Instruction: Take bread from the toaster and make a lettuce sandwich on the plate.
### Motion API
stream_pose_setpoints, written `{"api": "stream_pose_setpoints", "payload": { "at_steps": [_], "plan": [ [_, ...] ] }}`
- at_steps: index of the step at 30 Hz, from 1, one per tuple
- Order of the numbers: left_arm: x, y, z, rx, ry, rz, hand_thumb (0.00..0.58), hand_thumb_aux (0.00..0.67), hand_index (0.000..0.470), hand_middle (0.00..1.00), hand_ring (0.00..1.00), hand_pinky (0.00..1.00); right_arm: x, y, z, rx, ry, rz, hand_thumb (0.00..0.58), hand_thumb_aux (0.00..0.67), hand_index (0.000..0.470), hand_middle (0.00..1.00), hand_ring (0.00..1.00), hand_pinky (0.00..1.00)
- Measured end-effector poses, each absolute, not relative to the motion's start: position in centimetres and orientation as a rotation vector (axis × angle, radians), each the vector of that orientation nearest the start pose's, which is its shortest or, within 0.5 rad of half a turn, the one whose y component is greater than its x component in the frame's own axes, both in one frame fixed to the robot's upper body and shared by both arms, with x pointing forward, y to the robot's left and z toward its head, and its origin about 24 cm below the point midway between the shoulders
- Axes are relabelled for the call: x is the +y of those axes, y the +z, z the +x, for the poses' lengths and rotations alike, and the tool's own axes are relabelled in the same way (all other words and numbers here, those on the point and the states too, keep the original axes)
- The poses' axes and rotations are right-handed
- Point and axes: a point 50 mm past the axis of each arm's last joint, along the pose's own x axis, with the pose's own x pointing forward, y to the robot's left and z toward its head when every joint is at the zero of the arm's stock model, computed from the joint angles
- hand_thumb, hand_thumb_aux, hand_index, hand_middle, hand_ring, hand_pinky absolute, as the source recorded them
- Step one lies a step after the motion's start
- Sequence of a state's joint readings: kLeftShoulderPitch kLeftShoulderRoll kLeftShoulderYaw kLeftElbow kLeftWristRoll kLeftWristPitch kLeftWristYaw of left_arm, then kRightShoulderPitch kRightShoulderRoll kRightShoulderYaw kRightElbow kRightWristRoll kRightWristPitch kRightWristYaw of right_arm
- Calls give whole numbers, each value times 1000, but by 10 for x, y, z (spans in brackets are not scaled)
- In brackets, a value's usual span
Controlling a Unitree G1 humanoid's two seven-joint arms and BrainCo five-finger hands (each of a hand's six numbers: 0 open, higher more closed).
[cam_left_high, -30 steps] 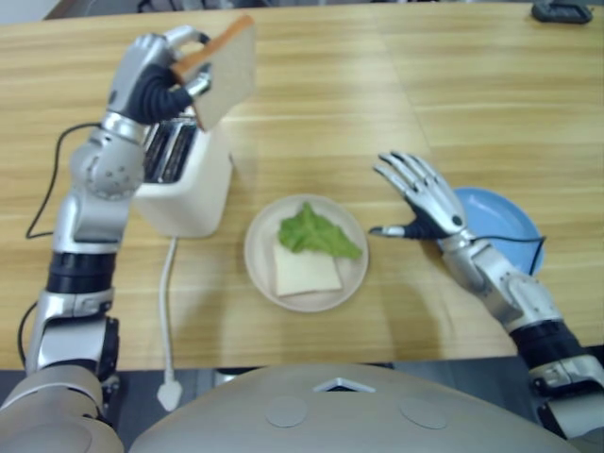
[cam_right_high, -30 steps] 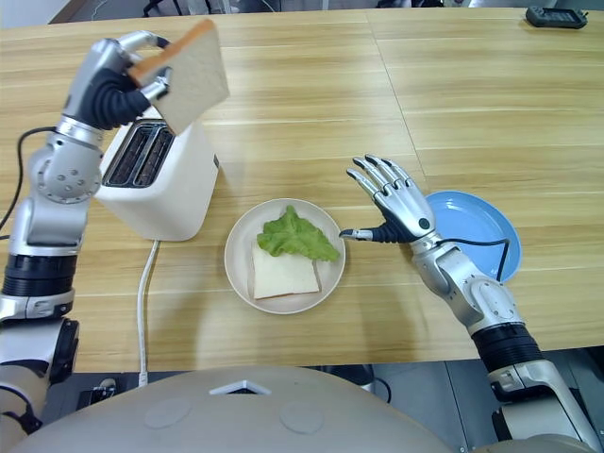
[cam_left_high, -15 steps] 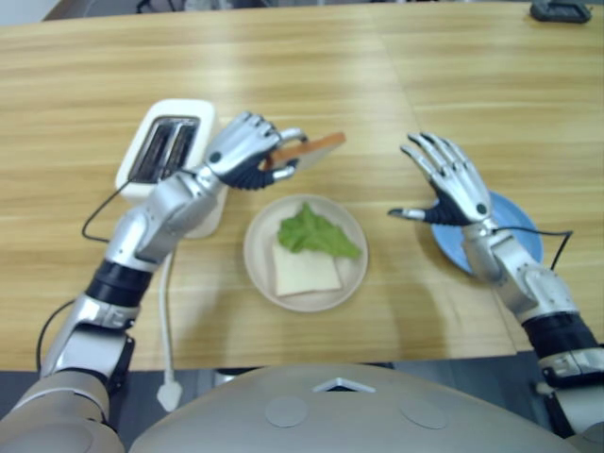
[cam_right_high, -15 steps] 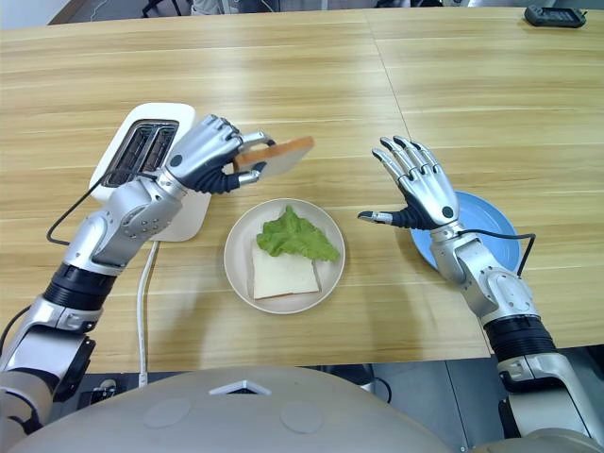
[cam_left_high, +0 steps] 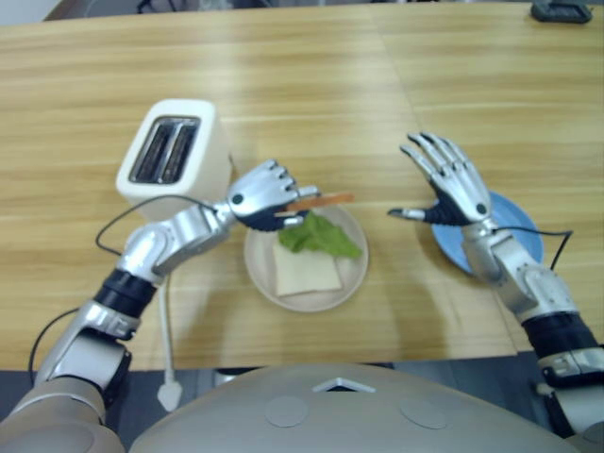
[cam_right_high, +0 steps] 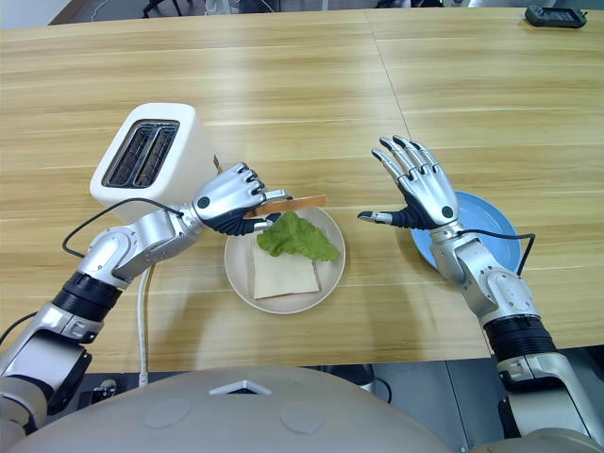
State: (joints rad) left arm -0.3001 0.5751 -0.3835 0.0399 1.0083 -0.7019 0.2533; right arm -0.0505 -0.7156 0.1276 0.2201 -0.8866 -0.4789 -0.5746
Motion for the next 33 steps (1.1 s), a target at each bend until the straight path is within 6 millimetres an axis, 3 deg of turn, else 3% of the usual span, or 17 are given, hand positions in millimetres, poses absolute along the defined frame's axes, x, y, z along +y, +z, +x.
{"api": "stream_pose_setpoints", "payload": {
  "at_steps": [21,33],
  "plan": [
    [113,97,232,-1064,-668,1327,580,670,460,1000,1000,1000,-240,78,239,-608,64,-1394,0,0,0,0,0,0],
    [110,80,220,-1043,-767,1332,580,670,460,1000,1000,1000,-242,77,236,-595,89,-1408,0,0,0,0,0,0]
  ]
}}
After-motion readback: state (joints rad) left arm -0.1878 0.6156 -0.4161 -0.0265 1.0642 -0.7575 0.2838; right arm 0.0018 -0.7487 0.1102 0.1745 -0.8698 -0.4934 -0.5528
